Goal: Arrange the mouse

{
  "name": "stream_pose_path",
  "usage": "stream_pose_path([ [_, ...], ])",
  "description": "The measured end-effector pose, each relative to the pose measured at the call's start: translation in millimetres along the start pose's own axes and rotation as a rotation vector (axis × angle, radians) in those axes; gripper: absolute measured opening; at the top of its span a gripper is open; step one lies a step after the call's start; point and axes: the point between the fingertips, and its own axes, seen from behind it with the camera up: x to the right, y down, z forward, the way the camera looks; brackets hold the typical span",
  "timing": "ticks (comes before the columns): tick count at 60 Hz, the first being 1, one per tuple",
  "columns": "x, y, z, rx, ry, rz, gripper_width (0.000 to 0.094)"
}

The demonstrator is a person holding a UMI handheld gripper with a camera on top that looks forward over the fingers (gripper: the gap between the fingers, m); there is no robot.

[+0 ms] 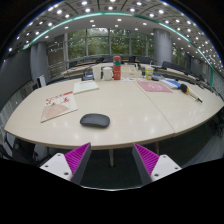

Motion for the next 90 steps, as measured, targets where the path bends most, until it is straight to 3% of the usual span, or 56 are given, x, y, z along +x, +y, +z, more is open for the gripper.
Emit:
stream_pose_path([
  [16, -41, -26, 90, -0.021, 0.007, -0.075, 0.0851],
  [43, -52, -81, 162, 0.004, 0.005, -0.114, 0.0828],
  [49, -56, -86, 173, 0.002, -0.021, -0.095, 0.0721],
  [53, -60, -89, 178, 0.004, -0.039, -0.095, 0.058],
  [55, -65, -90, 180, 0.007, -0.053, -0.11, 0.0465],
  [76, -72, -93, 179, -0.033, -0.064, -0.16, 0.0331],
  [82, -78, -122, 161, 0.021, -0.089, -0.169, 0.0332],
  [90, -70, -209, 124, 0.153, -0.132, -0.11, 0.0331],
])
